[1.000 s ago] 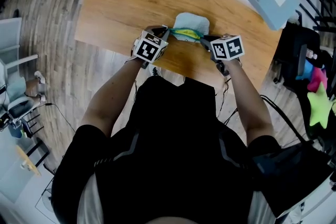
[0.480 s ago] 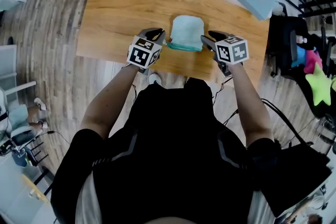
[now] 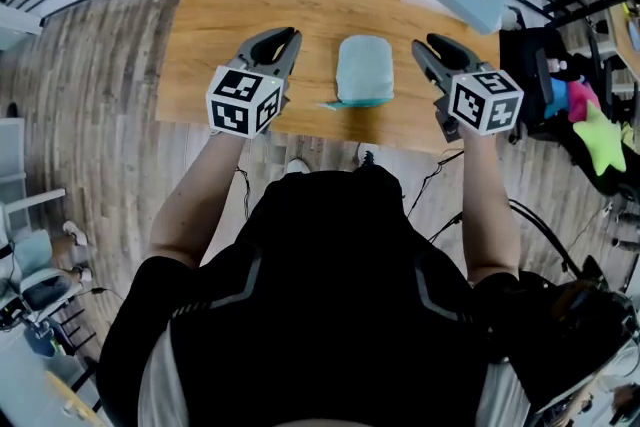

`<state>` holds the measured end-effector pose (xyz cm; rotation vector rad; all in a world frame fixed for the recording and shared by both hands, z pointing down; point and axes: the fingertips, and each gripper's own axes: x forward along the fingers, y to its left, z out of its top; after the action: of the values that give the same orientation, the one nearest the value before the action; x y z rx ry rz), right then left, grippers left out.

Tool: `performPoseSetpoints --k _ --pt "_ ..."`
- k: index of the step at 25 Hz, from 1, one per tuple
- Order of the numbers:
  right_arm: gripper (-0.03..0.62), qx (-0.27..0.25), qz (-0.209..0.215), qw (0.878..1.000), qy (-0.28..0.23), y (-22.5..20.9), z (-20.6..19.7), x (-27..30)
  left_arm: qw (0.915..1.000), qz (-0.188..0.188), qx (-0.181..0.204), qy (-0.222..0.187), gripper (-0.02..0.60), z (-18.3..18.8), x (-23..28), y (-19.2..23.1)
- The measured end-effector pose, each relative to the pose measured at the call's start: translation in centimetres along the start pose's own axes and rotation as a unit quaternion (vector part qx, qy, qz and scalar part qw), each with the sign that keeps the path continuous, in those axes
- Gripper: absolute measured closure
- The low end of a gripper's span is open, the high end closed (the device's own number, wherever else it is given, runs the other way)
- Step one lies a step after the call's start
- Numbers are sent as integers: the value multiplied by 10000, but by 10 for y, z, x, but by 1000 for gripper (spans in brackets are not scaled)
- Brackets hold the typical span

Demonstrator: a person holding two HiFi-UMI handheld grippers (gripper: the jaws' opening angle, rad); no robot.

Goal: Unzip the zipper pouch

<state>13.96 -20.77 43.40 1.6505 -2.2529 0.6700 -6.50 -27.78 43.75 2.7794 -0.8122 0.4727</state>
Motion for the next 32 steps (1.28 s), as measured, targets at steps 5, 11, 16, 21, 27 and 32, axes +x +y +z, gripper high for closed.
performPoseSetpoints --k 5,11,16,21,27,32 --pt "459 -192 -342 9959 -813 25 57 -43 9953 -68 284 -927 546 72 -40 3" --pt "514 -508 -617 9855 -1496 48 104 -89 9874 66 402 -1528 548 129 -77 0" --pt "546 -772 -646 9784 -1805 51 129 -111 9844 173 335 -1718 551 150 -90 -12" --pt "585 -970 -440 9738 -2010 54 149 -126 9854 545 260 -1593 552 160 -91 -22" --pt "586 -1151 -446 9717 -2012 42 156 -135 9814 982 298 -1619 552 167 -93 -32" --pt "588 -1238 -344 9728 -1928 39 155 -135 9789 1159 299 -1655 552 171 -93 -42"
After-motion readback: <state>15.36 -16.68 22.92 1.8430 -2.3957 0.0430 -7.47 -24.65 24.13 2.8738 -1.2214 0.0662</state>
